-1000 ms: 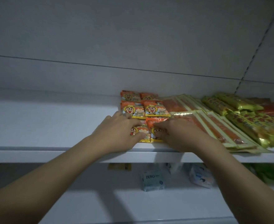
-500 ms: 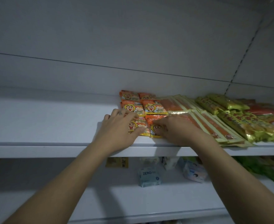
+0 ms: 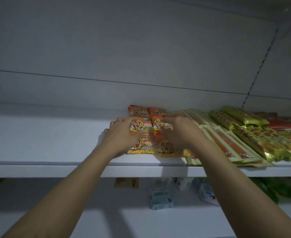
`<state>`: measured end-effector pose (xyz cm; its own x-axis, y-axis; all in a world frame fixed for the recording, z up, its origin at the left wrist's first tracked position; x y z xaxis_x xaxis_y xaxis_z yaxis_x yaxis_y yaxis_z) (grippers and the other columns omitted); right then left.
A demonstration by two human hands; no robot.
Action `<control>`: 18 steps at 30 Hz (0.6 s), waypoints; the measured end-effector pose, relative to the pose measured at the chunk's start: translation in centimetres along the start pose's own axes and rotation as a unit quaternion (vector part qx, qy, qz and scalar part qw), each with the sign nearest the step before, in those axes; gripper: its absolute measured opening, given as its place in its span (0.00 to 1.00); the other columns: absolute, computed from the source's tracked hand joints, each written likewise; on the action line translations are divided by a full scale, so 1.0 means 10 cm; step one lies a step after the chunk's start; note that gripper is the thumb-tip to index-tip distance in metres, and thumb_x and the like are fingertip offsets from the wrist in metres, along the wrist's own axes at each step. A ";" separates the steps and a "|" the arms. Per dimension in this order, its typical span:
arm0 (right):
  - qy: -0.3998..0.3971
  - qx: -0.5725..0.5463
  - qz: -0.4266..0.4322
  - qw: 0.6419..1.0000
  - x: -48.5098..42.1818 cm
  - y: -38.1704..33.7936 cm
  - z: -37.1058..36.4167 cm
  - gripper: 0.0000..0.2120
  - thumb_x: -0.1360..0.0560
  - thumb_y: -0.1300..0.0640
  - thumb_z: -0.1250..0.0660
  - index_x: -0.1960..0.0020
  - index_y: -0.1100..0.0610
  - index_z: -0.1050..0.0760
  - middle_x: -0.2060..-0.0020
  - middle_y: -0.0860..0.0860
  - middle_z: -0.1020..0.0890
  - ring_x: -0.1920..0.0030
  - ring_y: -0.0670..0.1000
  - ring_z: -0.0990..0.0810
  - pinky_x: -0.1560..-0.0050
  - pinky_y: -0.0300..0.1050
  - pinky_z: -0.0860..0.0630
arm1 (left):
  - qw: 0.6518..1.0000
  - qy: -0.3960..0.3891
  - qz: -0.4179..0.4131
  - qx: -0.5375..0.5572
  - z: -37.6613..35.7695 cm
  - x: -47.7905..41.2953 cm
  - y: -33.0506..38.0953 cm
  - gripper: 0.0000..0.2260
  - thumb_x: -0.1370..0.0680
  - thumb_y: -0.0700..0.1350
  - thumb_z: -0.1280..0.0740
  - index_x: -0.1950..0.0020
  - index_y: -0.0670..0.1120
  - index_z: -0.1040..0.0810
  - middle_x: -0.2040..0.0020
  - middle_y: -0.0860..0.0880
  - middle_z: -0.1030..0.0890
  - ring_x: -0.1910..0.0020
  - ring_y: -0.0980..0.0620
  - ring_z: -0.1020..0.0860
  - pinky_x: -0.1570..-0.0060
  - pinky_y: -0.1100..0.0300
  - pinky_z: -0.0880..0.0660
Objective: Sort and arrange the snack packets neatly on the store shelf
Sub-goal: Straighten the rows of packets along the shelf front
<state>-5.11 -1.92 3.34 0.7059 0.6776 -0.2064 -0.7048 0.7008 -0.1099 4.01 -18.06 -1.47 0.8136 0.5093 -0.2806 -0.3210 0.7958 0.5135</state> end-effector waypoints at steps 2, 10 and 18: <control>-0.002 0.004 -0.008 1.000 -0.18 -0.02 -0.01 0.22 0.20 0.43 0.39 0.27 0.44 0.31 0.32 0.53 0.24 0.33 0.57 0.26 0.39 0.52 0.27 | 0.999 -0.011 0.033 0.035 0.03 -0.14 -0.05 0.27 0.23 0.64 0.36 0.26 0.59 0.36 0.30 0.44 0.30 0.31 0.41 0.31 0.35 0.40 0.30; -0.116 0.059 -0.017 0.991 -0.55 0.08 -0.39 0.23 0.18 0.45 0.41 0.24 0.45 0.36 0.27 0.55 0.30 0.29 0.59 0.30 0.34 0.52 0.29 | 0.999 -0.015 0.046 -0.006 -0.16 -0.42 -0.14 0.24 0.24 0.63 0.33 0.30 0.59 0.28 0.35 0.49 0.22 0.41 0.46 0.22 0.43 0.44 0.23; -0.113 0.050 0.001 0.992 -0.56 0.10 -0.39 0.24 0.19 0.43 0.39 0.25 0.46 0.34 0.27 0.54 0.30 0.28 0.58 0.32 0.32 0.51 0.31 | 0.998 0.029 0.048 0.023 -0.13 -0.45 -0.12 0.21 0.25 0.60 0.30 0.33 0.57 0.24 0.37 0.51 0.21 0.43 0.48 0.21 0.44 0.48 0.23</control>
<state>-10.05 -5.89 0.64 0.7109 0.7031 0.0172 -0.7031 0.7111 -0.0103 0.10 -20.87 -1.91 0.7495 0.6026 -0.2741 -0.3736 0.7268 0.5763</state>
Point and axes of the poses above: each hand's wrist, its own x-axis away from the middle knuckle, its own z-axis out of the back of the hand, y = z × x, the point moved 8 cm from there along -x, towards the middle knuckle
